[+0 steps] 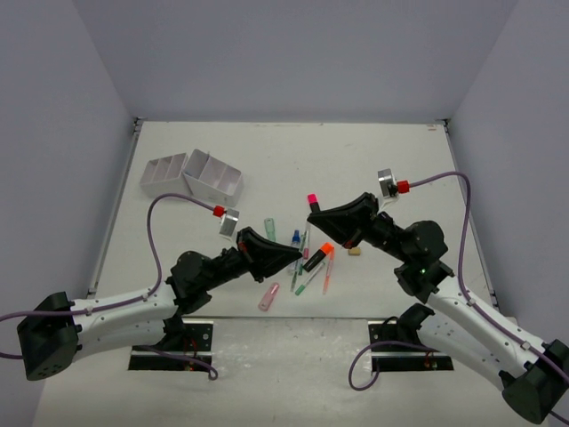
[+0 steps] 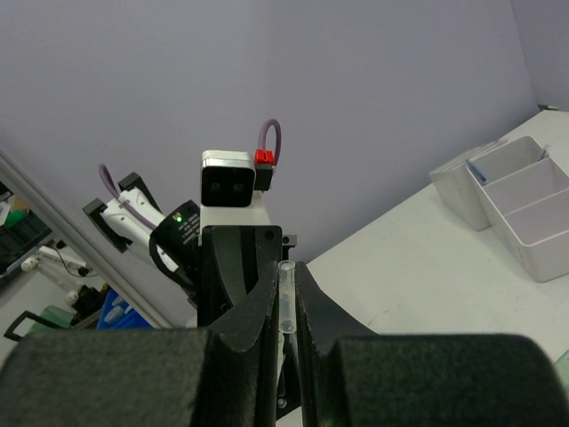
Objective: Sort the stationery into containers
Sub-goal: Close the pen cap on the pen.
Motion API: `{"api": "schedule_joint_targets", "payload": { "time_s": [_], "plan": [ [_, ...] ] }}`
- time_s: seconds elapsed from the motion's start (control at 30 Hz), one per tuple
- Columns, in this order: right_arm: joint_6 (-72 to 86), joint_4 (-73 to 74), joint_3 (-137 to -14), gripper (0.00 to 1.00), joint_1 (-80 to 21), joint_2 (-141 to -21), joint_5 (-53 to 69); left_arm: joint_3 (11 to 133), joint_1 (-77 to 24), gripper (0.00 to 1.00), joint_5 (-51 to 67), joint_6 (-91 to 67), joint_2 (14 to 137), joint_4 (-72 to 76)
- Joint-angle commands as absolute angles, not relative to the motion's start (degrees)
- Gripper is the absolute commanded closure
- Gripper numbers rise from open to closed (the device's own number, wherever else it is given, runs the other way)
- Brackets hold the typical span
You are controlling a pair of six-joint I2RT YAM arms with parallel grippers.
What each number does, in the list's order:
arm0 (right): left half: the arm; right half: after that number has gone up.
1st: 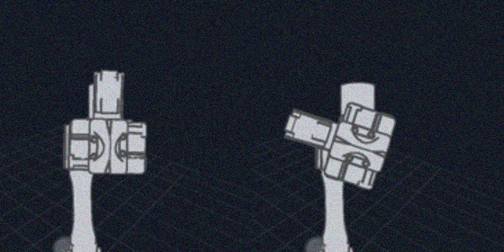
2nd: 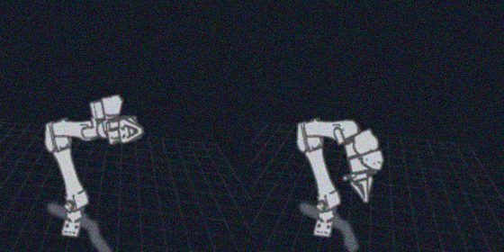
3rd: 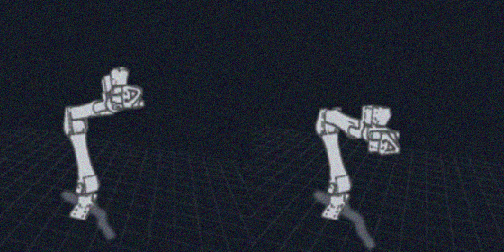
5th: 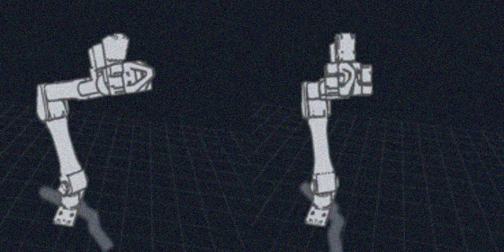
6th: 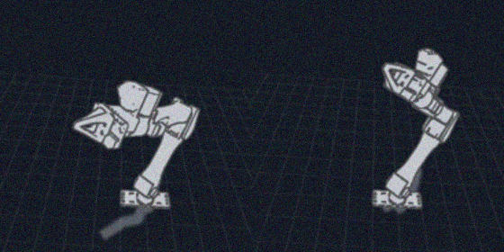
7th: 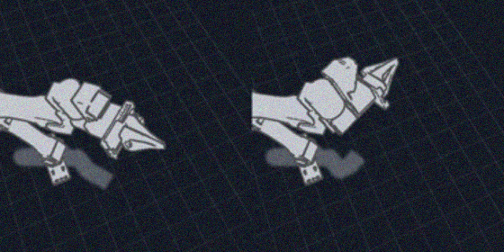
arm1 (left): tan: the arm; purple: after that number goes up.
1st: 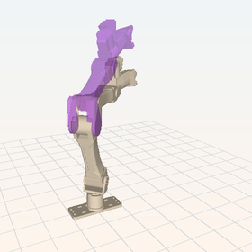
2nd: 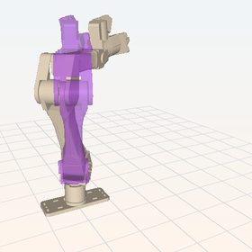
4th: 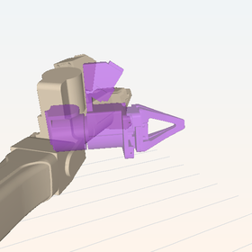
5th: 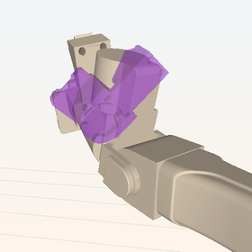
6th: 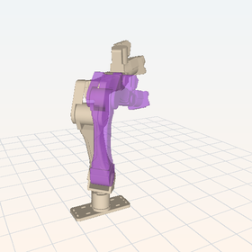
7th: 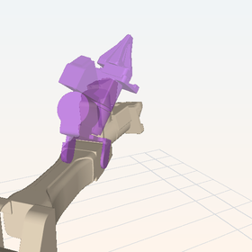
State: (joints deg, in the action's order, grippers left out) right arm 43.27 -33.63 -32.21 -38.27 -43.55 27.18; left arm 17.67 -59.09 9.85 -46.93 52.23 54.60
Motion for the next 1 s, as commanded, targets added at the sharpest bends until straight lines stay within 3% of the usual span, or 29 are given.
{"api": "schedule_joint_targets", "payload": {
  "time_s": [0.0,0.7,0.97],
  "plan": [
    [43.15,-35.51,-32.78,1.0,-38.93,-43.94,29.0,20.56,-59.5,1.0,9.67,-45.18,51.59,55.2],
    [43.24,-36.49,-32.61,1.0,-40.68,-44.47,29.36,20.5,-59.5,1.0,6.82,-43.68,51.66,55.86],
    [45.15,-40.64,-30.48,1.0,-42.54,-46.38,27.64,18.68,-59.5,1.0,5.47,-41.73,51.44,64.62]
  ]
}}
